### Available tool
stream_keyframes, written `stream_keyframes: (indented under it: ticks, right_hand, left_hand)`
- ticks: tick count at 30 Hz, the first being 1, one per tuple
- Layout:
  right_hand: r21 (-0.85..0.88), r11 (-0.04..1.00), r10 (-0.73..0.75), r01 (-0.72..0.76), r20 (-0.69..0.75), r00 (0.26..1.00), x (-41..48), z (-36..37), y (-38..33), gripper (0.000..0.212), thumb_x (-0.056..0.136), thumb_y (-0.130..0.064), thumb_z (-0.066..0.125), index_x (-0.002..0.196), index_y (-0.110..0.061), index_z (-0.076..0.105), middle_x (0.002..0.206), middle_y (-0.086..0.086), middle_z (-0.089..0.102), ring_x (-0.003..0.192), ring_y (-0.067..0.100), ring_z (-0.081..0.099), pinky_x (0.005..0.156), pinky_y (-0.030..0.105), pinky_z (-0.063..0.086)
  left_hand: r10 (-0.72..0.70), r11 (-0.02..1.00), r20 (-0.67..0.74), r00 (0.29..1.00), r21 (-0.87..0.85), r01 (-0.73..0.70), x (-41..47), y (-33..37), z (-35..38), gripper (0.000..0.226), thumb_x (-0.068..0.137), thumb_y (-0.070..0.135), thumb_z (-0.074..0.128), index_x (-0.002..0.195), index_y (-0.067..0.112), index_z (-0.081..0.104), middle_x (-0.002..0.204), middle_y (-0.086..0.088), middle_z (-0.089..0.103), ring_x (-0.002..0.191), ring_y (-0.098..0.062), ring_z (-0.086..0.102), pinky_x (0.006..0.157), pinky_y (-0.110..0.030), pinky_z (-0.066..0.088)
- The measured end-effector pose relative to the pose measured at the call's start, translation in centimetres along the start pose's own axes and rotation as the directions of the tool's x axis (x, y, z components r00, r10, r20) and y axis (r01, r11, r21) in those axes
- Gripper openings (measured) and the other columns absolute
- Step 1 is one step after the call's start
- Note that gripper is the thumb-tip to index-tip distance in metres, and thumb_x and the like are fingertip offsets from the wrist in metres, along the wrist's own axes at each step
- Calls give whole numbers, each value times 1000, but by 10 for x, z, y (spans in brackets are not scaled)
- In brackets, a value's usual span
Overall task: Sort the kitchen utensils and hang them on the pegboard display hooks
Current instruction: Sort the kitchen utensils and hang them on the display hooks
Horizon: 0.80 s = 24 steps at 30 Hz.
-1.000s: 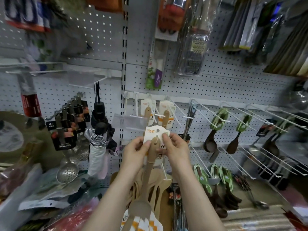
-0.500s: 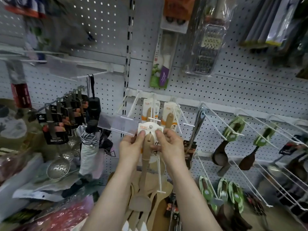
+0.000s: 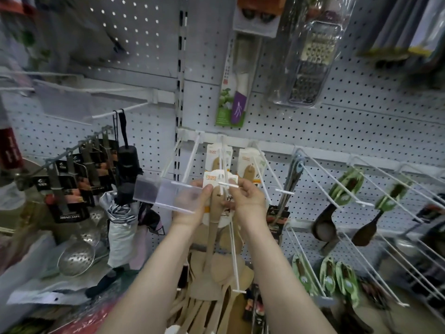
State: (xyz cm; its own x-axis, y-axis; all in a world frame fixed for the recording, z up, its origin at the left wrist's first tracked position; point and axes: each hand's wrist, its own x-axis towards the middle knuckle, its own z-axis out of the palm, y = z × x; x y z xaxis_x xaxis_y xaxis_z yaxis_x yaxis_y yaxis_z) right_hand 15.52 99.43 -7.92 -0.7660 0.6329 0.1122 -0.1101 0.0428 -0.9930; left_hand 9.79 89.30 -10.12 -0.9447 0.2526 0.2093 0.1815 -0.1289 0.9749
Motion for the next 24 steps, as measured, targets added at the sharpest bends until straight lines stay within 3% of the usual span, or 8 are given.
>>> stream_keyframes:
  ticks: [4, 7, 10, 13, 15, 18, 21, 24]
  right_hand:
    - [-11, 1000, 20, -20, -28, 999, 20, 6, -1, 12, 96, -21, 62, 85, -16, 65, 79, 2, 72, 54, 18, 62, 59, 34, 54]
    - [-4, 1000, -6, 6, -52, 999, 33, 9, 4, 13, 94, -22, 65, 83, -17, 66, 75, 5, 69, 61, 20, 62, 59, 33, 53]
    - [-63, 998, -24, 21, -54, 998, 38, 9, 8, 4, 93, -20, 64, 91, -19, 61, 86, 7, 69, 73, 21, 65, 60, 32, 55]
    - [-130, 991, -19, 10, -64, 998, 28, 2, 21, 29, 94, -12, 61, 120, -19, 50, 115, 3, 64, 100, 20, 66, 83, 39, 59]
    - [-179, 984, -24, 12, -68, 997, 12, -4, 36, 37, 94, -14, 62, 127, -21, 46, 118, -2, 60, 104, 17, 65, 89, 38, 57]
    - [-232, 972, -36, 38, 14, 999, -18, -6, 65, 28, 95, -12, 60, 115, -28, 49, 104, -9, 61, 101, 14, 64, 89, 37, 57]
    - [-283, 955, -52, 91, 144, 988, -48, -3, 96, 35, 93, -6, 60, 95, -41, 53, 97, -15, 63, 95, 8, 65, 87, 41, 57]
    - [-354, 920, -68, 170, 283, 957, -78, -1, 123, 36, 94, -5, 56, 93, -41, 59, 96, -16, 66, 93, 3, 65, 84, 39, 58]
  left_hand:
    - [-27, 999, 63, 998, -30, 29, 17, 2, 3, 10, 94, 5, 54, 101, 6, 61, 89, -2, 64, 76, -9, 61, 65, -19, 52]
    - [-43, 999, 83, 996, -28, 45, 32, -1, 3, 23, 96, 1, 50, 116, -8, 54, 95, -8, 63, 79, -15, 61, 63, -14, 52]
    - [-17, 1000, 71, 997, 8, 16, 36, -3, 3, 23, 95, 1, 53, 117, -3, 56, 94, 1, 65, 78, -6, 66, 68, -17, 51]
    - [-4, 1000, 58, 998, 19, 3, 29, -7, 0, 29, 92, -6, 53, 119, 4, 52, 97, 4, 59, 72, 16, 62, 67, -6, 48]
    - [-40, 999, 11, 999, -4, 40, 20, -18, -6, 32, 89, 1, 61, 119, 3, 52, 104, -3, 60, 81, 10, 63, 80, -14, 52]
    - [-117, 988, -83, 990, 91, 124, -6, -41, -19, 28, 85, 17, 69, 110, 17, 57, 111, -9, 65, 94, -8, 62, 95, -37, 49]
    - [-53, 989, -162, 985, 129, 74, -42, -55, -31, 22, 90, 5, 62, 111, 13, 63, 100, 5, 66, 83, 12, 61, 78, -12, 47]
    - [-33, 986, -183, 983, 154, 62, -79, -69, -49, 24, 91, 1, 59, 109, 16, 65, 102, 9, 67, 92, 7, 63, 82, -9, 48]
